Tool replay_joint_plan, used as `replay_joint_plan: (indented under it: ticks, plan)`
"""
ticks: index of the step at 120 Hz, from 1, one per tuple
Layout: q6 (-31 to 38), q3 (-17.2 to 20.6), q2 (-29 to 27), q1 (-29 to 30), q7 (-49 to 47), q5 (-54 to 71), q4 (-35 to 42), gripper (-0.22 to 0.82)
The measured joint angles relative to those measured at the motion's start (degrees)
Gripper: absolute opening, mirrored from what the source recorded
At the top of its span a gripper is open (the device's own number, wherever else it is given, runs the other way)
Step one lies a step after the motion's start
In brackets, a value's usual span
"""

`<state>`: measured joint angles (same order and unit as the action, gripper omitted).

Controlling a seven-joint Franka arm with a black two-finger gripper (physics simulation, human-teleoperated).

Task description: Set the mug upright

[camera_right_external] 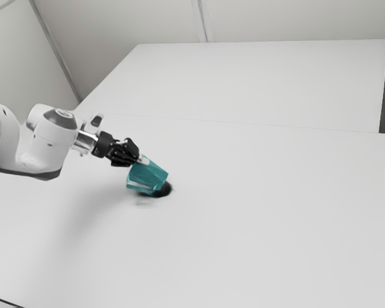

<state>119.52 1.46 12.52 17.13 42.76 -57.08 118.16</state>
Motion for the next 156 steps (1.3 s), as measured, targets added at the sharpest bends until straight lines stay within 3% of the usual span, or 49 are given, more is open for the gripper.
replay_joint_plan:
  ticks: [74, 156]
  plan:
    - [-7.5, 2.0, -3.0, -0.2, -11.2, 26.7, -9.4, -0.17]
    - [-11.4, 10.4, -4.3, -0.2, -34.6, 51.1, -9.9, -0.18]
